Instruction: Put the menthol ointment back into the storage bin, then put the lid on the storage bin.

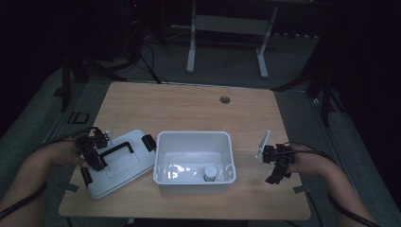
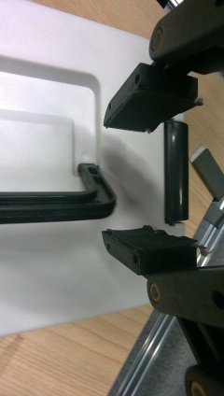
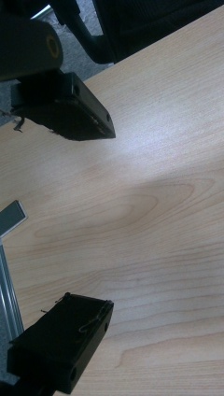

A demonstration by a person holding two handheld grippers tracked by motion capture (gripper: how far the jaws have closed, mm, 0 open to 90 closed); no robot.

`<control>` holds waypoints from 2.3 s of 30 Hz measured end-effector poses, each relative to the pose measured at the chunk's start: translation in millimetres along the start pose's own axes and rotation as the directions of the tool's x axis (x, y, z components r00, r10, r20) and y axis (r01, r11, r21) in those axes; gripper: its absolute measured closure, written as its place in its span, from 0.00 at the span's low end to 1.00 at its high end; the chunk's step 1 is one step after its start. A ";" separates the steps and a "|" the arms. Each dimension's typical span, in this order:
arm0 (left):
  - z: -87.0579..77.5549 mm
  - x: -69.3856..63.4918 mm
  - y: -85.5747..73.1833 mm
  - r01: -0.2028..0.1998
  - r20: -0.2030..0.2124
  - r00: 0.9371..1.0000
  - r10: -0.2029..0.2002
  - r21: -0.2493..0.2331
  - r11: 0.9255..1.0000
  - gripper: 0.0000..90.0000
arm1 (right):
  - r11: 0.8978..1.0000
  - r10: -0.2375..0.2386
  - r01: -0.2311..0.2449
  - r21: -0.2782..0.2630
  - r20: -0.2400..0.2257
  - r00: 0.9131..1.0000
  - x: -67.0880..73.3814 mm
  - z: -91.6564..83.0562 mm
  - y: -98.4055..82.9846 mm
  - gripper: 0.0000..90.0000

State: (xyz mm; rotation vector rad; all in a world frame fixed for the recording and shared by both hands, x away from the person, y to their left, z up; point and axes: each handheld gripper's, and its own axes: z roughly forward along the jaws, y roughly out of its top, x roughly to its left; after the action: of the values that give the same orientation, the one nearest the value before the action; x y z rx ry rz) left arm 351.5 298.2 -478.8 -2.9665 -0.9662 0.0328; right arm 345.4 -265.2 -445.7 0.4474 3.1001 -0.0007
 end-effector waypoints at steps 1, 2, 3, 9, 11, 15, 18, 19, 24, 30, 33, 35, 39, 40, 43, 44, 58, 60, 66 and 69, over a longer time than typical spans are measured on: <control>0.2 1.3 1.7 0.004 0.004 1.000 -0.004 0.000 1.000 0.44 | 1.000 -0.001 0.001 -0.001 0.000 1.000 0.0 -0.1 0.7 0.16; 0.4 1.8 2.8 0.004 0.003 1.000 -0.004 0.001 1.000 0.44 | 1.000 -0.002 0.002 -0.001 -0.003 1.000 0.0 -0.3 1.6 0.16; 0.9 2.9 4.3 0.005 0.007 1.000 -0.005 0.006 1.000 0.44 | 1.000 -0.003 0.003 0.000 -0.002 1.000 0.2 -0.4 2.2 0.16; 6.3 2.4 12.6 -0.005 0.034 0.999 0.004 0.018 1.000 0.47 | 1.000 -0.012 0.012 0.007 -0.008 1.000 0.5 0.5 6.0 0.16; 8.2 1.3 14.6 -0.014 0.041 0.999 0.013 0.019 1.000 0.50 | 1.000 -0.011 0.011 0.007 -0.010 1.000 0.2 0.4 6.5 0.16; 11.4 0.3 16.3 -0.014 0.044 0.999 0.012 0.032 0.999 0.62 | 1.000 -0.011 0.011 0.006 -0.009 1.000 0.3 0.3 6.3 0.16; 12.8 -2.1 17.8 -0.037 0.018 0.999 0.036 0.054 0.998 0.73 | 1.000 -0.008 0.008 0.000 -0.011 1.000 -0.2 0.1 5.2 0.16; 12.5 -3.1 18.8 -0.041 0.007 0.999 0.041 0.056 0.998 0.76 | 1.000 -0.008 0.008 -0.001 -0.009 1.000 -0.1 -0.1 4.7 0.16; 13.2 -7.7 23.1 -0.045 -0.020 0.999 0.047 0.072 0.996 0.80 | 1.000 -0.002 0.002 -0.002 -0.009 1.000 -0.2 1.0 1.8 0.16; 13.2 -10.0 26.0 -0.011 -0.009 1.000 0.012 0.084 0.996 0.85 | 1.000 0.003 -0.003 0.011 -0.013 1.000 0.2 5.7 0.3 0.16; 13.3 -12.7 27.3 -0.017 -0.008 1.000 0.018 0.097 0.995 0.87 | 1.000 0.006 -0.006 0.010 -0.011 1.000 -0.4 6.6 0.0 0.16; 13.7 -13.0 27.6 -0.021 -0.013 1.000 0.023 0.100 0.995 0.88 | 1.000 0.011 -0.011 0.010 -0.007 1.000 -0.8 7.4 0.2 0.16; 13.6 -8.8 26.1 -0.008 -0.001 1.000 0.009 0.102 0.995 0.92 | 1.000 0.009 -0.009 0.014 -0.007 1.000 -0.4 8.6 0.3 0.16; 13.9 -8.2 25.5 -0.010 0.002 1.000 0.010 0.097 0.995 0.92 | 1.000 0.011 -0.011 0.013 -0.010 1.000 -0.2 8.9 0.2 0.16; 14.4 -5.8 23.8 -0.017 0.015 1.000 0.016 0.086 0.996 0.92 | 1.000 0.013 -0.013 0.016 -0.010 1.000 -0.6 10.4 -0.4 0.16; 14.5 -5.0 23.2 -0.018 0.019 1.000 0.017 0.081 0.997 0.92 | 1.000 0.012 -0.012 0.016 -0.010 1.000 -0.5 10.7 -0.3 0.16; -0.2 -2.5 20.1 -0.059 0.039 0.998 0.057 0.063 0.996 0.93 | 1.000 0.019 -0.019 0.015 -0.018 1.000 -0.5 9.9 -0.1 0.16; -6.0 -2.0 19.0 -0.052 0.033 0.998 0.050 0.057 0.997 0.93 | 1.000 0.019 -0.019 0.014 -0.015 1.000 -0.2 8.1 0.2 0.16; -25.5 -3.0 13.4 -0.048 0.017 0.999 0.047 0.072 0.996 0.93 | 1.000 0.011 -0.011 0.008 -0.013 1.000 0.5 4.9 1.5 0.16; -35.8 -3.2 10.8 -0.050 0.005 0.999 0.050 0.067 0.997 0.93 | 1.000 0.014 -0.014 0.005 -0.012 1.000 0.3 4.4 1.2 0.16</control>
State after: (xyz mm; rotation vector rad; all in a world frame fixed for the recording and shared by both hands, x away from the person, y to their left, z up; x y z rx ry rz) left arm 356.2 287.2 -443.3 -2.9296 -0.8732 0.0689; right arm 345.5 -264.0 -450.1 0.4705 3.1092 -0.0051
